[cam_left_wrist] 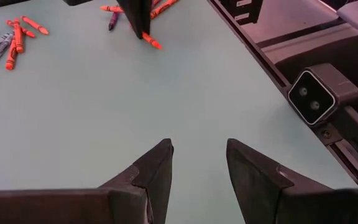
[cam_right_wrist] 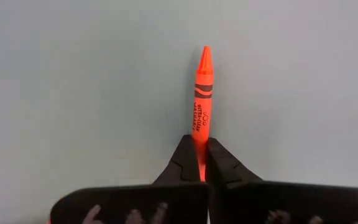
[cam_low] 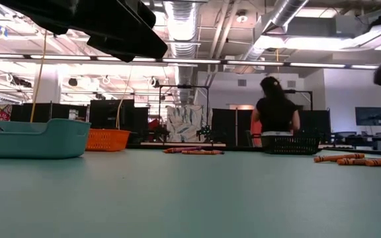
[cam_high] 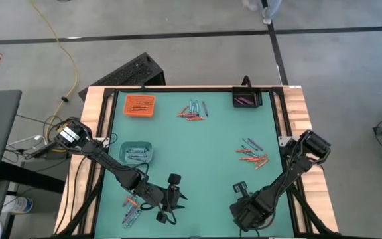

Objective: Sort crayons
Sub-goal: Put the orange crayon into the top left orange bin

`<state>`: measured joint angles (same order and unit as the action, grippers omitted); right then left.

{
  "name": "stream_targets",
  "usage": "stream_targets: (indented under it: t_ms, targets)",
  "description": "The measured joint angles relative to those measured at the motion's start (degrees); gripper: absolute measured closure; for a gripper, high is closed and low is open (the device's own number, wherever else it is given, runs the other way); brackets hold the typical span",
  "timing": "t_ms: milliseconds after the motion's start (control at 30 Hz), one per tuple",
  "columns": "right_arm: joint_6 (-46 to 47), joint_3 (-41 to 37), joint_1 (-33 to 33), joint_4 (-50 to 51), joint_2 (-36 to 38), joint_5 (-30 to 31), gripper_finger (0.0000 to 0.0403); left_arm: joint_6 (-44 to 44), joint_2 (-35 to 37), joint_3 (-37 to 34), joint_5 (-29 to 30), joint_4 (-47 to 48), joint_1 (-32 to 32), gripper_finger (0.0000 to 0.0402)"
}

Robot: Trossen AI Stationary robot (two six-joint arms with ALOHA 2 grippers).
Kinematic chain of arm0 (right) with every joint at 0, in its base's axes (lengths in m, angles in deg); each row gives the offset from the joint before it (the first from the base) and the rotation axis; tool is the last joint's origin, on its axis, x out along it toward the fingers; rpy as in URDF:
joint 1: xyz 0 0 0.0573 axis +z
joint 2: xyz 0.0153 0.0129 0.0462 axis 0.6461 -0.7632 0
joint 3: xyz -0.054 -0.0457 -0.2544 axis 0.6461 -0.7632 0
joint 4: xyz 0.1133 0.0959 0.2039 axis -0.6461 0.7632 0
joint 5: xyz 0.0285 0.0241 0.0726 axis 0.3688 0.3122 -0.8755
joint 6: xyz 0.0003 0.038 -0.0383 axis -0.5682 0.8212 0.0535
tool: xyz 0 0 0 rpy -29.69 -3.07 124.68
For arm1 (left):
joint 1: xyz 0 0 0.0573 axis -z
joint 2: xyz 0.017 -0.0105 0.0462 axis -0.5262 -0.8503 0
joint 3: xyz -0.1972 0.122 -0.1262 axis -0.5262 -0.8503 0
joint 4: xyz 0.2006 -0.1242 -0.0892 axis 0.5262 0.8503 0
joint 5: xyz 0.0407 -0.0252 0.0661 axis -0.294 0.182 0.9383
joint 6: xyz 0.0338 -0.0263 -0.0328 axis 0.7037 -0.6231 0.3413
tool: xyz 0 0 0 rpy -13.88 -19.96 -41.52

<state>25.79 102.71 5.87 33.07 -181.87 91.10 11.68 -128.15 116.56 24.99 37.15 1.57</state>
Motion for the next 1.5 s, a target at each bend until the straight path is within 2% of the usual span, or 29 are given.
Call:
stream_targets:
  t_ms: [600, 733, 800, 900, 1000, 1233, 1500]
  targets:
    - [-7.02, 2.94, -0.15, -0.55, 9.54, 14.86, 0.0403, 0.0, 0.02, 0.0, 4.76, 0.13, 0.81, 0.026]
    - [-9.99, 2.92, -0.22, -2.16, 11.21, 19.24, 0.0403, 0.54, 0.02, 0.0, 8.21, 0.01, 0.81, 0.026]
    - [-12.07, 2.92, -0.45, -3.95, 12.05, 21.87, 0.0403, 1.99, 0.02, -0.02, 12.25, -0.86, 0.97, 0.026]
    - [-16.66, 2.93, -1.11, -8.1, 12.89, 24.77, 0.0403, 6.57, 0.02, -0.04, 19.07, -5.03, 1.45, 0.026]
    - [-22.3, 2.92, -2.11, -13.6, 13.88, 26.33, 0.0403, 14.55, 0.02, -0.04, 21.68, -12.56, 1.93, 0.026]
    - [-34.49, 2.92, -3.97, -26.19, 16.23, 27.61, 0.0403, 32.34, 0.07, -0.04, 21.75, -28.88, 3.0, 0.026]
    - [-41.74, 2.95, -5.21, -34.93, 17.36, 23.5, 0.0403, 41.62, 0.07, -0.04, 17.89, -39.05, 3.06, 0.026]
